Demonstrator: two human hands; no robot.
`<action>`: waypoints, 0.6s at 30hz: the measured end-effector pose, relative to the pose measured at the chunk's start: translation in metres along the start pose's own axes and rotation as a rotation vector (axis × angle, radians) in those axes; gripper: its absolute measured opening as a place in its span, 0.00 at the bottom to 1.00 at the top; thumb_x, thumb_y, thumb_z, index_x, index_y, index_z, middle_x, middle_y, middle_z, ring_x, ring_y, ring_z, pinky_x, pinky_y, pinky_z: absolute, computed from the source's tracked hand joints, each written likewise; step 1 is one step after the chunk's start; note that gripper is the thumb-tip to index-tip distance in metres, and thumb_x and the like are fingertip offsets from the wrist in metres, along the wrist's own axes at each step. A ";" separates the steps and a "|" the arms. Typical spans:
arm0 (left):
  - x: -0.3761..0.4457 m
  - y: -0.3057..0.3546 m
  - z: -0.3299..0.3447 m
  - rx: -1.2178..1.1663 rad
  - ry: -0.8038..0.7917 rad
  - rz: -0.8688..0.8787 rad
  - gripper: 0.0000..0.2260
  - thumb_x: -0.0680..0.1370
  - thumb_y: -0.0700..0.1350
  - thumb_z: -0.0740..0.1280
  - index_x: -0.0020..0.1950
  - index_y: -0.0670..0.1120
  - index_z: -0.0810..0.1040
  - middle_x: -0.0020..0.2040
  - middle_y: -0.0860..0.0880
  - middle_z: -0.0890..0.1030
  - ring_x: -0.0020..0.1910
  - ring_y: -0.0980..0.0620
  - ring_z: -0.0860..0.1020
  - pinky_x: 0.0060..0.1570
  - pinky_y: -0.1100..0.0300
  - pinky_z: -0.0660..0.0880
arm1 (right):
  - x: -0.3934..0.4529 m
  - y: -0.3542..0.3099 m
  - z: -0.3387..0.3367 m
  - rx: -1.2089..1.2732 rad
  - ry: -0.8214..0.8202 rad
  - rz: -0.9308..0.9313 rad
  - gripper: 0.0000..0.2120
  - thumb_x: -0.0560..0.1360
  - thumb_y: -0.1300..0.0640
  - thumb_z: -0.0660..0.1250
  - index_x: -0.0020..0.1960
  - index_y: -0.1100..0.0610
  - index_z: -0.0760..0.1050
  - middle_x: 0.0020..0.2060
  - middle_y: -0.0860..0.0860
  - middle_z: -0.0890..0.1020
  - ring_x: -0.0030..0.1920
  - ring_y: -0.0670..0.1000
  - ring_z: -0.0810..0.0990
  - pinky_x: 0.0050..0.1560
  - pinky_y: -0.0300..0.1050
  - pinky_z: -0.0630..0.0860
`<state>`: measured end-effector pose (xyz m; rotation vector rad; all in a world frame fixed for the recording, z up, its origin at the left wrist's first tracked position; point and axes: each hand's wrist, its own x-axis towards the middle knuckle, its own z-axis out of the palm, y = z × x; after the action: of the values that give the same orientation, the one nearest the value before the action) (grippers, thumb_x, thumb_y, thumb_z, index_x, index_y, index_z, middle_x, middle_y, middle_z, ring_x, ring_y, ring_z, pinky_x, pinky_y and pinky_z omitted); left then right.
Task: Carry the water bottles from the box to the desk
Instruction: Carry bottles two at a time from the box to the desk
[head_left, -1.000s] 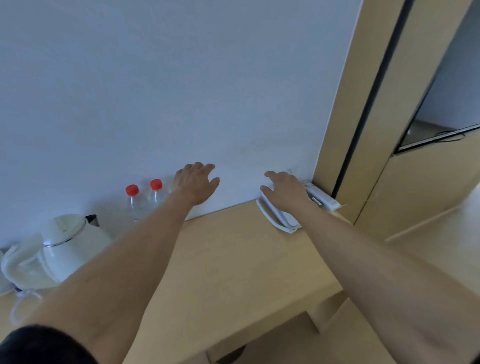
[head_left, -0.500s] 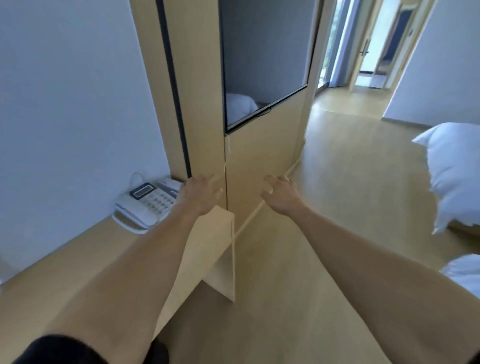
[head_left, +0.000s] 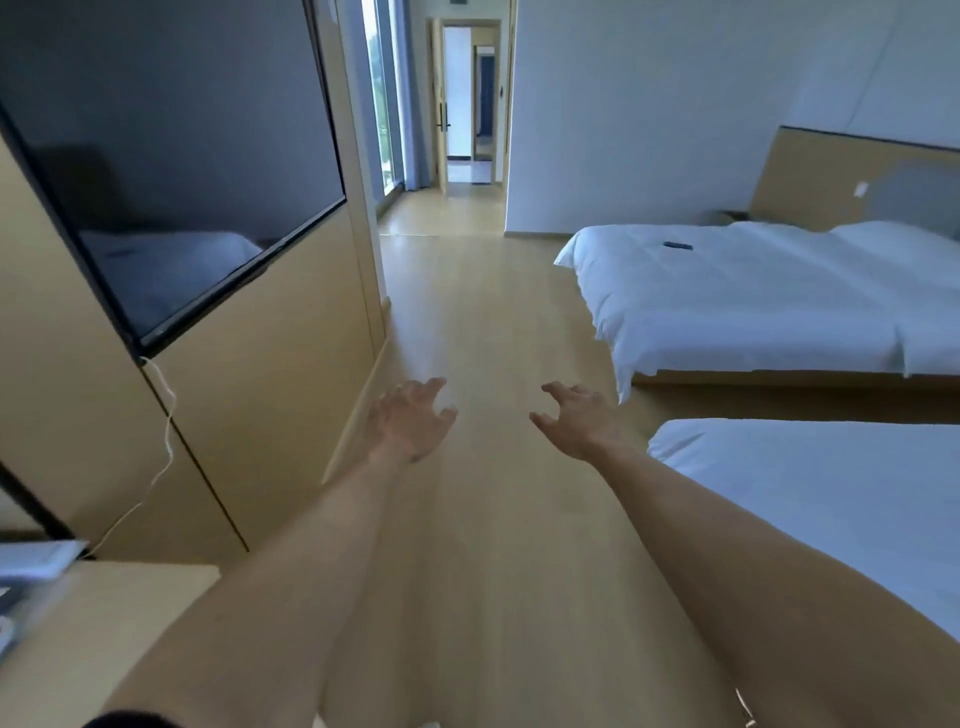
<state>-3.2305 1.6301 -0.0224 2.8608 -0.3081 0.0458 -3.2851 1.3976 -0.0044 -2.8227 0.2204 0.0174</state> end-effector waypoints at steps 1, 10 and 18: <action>0.015 0.008 0.004 0.002 -0.001 0.014 0.25 0.82 0.61 0.57 0.79 0.56 0.63 0.76 0.47 0.70 0.73 0.42 0.68 0.71 0.49 0.62 | 0.009 0.007 -0.002 0.003 0.003 0.017 0.28 0.81 0.40 0.58 0.77 0.47 0.62 0.73 0.56 0.69 0.72 0.59 0.67 0.70 0.55 0.67; 0.175 0.044 0.033 0.065 -0.148 0.111 0.28 0.83 0.60 0.56 0.82 0.56 0.54 0.80 0.48 0.62 0.77 0.44 0.63 0.73 0.49 0.59 | 0.140 0.048 -0.011 -0.034 -0.026 0.127 0.30 0.79 0.38 0.59 0.78 0.46 0.60 0.75 0.53 0.67 0.74 0.56 0.66 0.71 0.52 0.66; 0.325 0.042 0.025 0.044 -0.178 0.113 0.28 0.83 0.61 0.55 0.81 0.55 0.57 0.80 0.47 0.62 0.77 0.44 0.62 0.74 0.49 0.59 | 0.288 0.047 -0.037 -0.087 -0.024 0.142 0.30 0.79 0.37 0.59 0.78 0.45 0.59 0.75 0.53 0.67 0.74 0.55 0.65 0.71 0.55 0.67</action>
<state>-2.9219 1.5168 -0.0164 2.8927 -0.5105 -0.1834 -3.0083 1.2991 0.0067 -2.8856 0.4245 0.0941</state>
